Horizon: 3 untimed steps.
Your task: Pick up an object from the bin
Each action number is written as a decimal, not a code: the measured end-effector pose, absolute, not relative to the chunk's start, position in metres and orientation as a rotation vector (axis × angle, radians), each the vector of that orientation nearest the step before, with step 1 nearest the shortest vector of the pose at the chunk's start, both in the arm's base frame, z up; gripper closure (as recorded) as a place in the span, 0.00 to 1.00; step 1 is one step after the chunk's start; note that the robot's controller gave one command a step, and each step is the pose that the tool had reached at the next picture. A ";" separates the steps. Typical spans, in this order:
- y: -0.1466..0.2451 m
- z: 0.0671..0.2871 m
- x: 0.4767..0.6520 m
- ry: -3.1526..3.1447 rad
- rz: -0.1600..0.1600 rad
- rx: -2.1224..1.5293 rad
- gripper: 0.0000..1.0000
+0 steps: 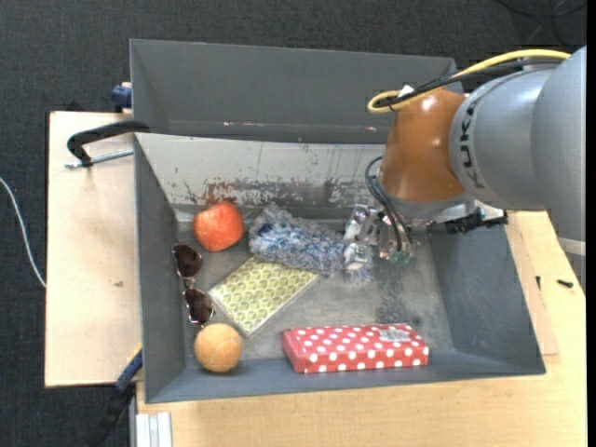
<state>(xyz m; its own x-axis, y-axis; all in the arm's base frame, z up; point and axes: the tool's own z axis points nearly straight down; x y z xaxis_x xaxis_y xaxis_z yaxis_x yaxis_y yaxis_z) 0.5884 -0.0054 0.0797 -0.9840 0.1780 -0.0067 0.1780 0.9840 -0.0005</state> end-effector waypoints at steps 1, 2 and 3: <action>-0.005 0.083 0.588 3.124 -0.001 0.280 1.00; -0.005 0.093 0.586 3.131 0.000 0.280 1.00; -0.004 0.113 0.586 3.129 0.001 0.280 1.00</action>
Offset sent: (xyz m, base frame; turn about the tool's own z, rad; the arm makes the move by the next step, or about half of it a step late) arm 0.0002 0.0001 0.1113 0.0000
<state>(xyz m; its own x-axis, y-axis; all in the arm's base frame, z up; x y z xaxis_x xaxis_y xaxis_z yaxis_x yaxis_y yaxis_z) 0.5863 -0.0044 0.1134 -0.9841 0.1775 0.0004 0.1775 0.9841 0.0007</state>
